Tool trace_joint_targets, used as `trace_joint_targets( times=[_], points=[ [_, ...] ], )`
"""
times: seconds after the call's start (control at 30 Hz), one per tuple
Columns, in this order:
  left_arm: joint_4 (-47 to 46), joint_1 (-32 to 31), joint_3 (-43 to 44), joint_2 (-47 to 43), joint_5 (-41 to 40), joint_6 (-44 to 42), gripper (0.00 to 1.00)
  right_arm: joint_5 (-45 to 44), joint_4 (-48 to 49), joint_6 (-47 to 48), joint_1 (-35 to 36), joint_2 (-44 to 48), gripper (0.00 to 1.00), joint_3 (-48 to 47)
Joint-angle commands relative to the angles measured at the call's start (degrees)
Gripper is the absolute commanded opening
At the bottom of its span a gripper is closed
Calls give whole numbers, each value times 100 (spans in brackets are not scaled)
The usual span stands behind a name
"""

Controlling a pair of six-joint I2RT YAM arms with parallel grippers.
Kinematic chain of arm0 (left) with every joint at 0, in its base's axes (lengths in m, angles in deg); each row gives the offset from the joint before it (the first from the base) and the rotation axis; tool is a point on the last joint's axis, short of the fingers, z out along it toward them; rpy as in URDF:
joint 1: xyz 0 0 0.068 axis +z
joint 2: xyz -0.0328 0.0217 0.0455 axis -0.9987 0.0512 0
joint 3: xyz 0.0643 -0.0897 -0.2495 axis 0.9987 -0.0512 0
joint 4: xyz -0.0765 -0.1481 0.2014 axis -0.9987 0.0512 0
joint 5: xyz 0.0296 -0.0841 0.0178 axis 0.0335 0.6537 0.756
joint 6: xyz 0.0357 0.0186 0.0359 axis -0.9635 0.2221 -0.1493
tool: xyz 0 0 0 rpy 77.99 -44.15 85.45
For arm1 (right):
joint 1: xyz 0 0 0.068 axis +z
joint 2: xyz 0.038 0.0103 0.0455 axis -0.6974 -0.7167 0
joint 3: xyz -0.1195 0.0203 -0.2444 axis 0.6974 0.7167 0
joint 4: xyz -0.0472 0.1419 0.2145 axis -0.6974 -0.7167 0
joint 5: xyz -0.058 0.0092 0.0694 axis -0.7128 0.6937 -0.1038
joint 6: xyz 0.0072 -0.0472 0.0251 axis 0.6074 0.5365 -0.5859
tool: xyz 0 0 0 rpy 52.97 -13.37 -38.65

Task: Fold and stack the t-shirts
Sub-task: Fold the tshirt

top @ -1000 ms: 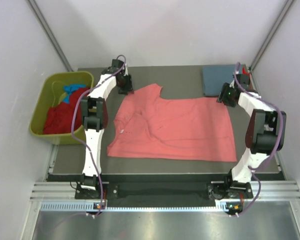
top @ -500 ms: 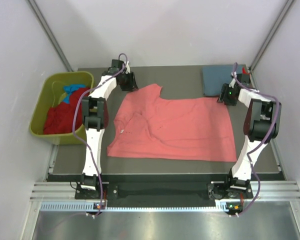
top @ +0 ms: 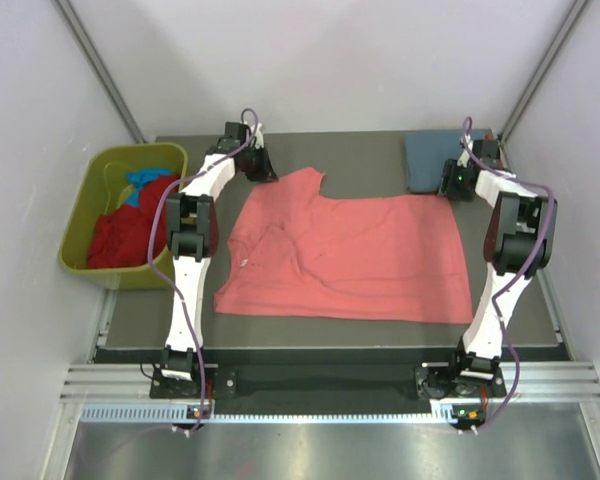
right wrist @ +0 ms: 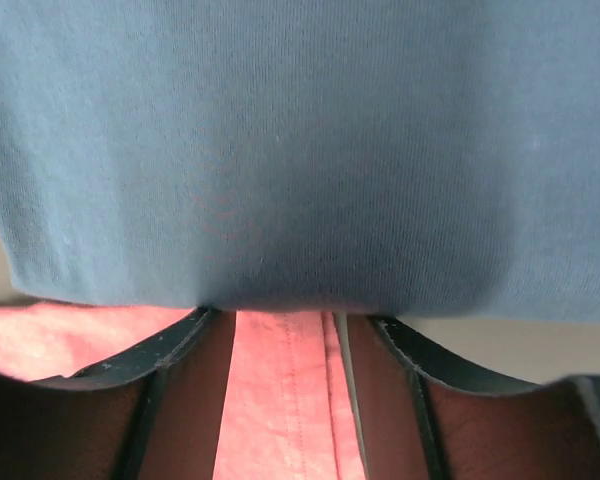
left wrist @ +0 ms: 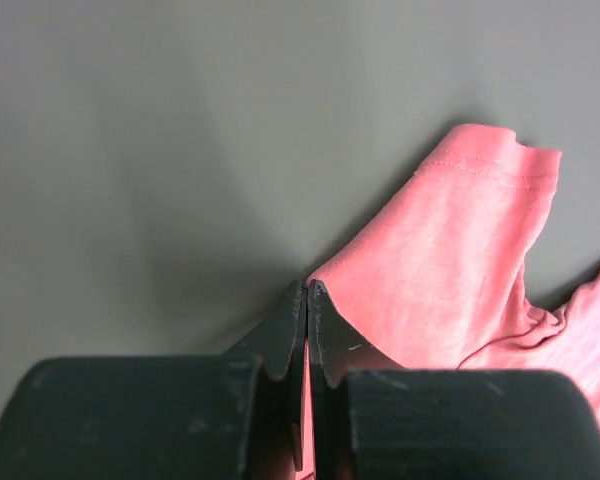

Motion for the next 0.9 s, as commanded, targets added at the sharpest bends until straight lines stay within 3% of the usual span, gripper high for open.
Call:
trace_joint_targets(
  times=[0.0,0.1,0.2,0.23,0.3,0.87],
  points=[
    [-273,26,50,77,126,39,0,46,-54,153,-17,-127,48,-285],
    [-466,34,50,-45,136,188,0,152,42,161,-8,-101,39,-276],
    [-607,34,32,-256,58,302,0,56,209,232,-8,48,21,-128],
    [-633,43,32,-379,-56,381,0,12,261,249,-8,101,9,-83],
    [-817,69,-38,-494,-101,452,0,-102,472,311,-17,294,0,100],
    [-1038,245,-425,-898,-154,645,0,-173,2230,-66,-122,1463,0,1341]
  ],
)
